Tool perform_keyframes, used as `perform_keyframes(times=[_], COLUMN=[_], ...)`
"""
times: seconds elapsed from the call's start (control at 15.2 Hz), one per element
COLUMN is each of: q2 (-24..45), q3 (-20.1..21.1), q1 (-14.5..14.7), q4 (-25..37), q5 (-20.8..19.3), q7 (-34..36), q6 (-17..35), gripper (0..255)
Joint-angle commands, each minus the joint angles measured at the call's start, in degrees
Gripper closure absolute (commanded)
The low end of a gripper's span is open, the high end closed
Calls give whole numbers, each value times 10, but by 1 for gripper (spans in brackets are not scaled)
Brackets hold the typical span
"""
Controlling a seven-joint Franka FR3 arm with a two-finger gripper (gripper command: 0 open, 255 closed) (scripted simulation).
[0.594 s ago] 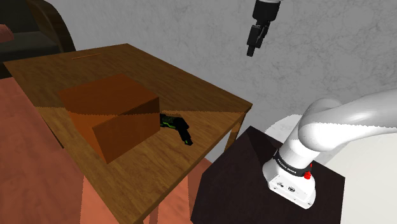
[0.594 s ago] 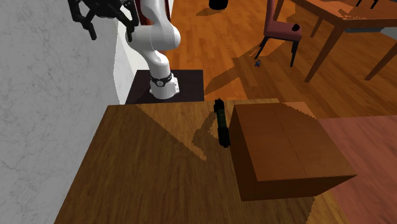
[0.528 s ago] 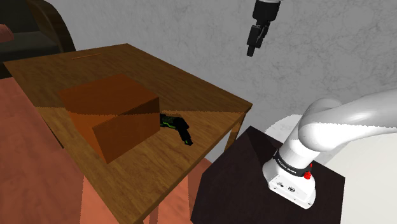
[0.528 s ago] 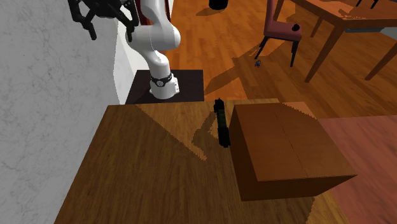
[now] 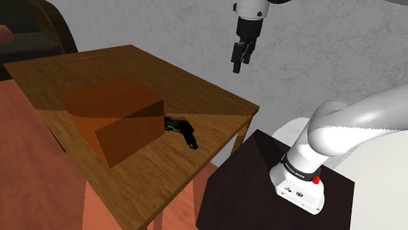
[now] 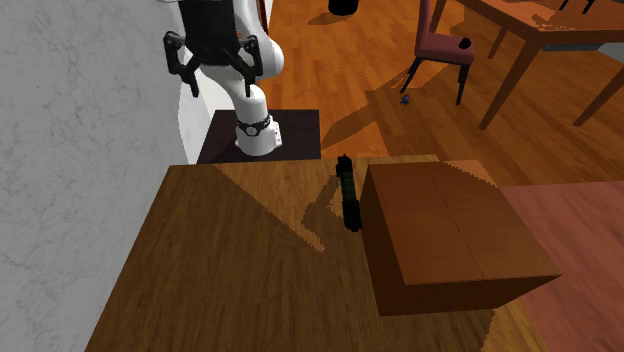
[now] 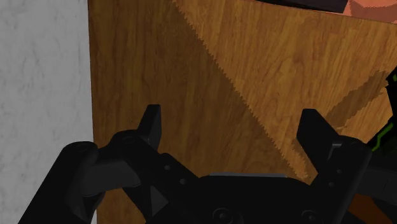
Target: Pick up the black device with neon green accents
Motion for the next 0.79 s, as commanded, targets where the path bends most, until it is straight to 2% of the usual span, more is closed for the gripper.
perform_keyframes(times=[0.0,0.73], q2=[23,183], q3=[16,107], q1=[6,41], q4=[-1,31], q5=[13,64], q7=[20,133], q6=[17,112], gripper=[0,0])
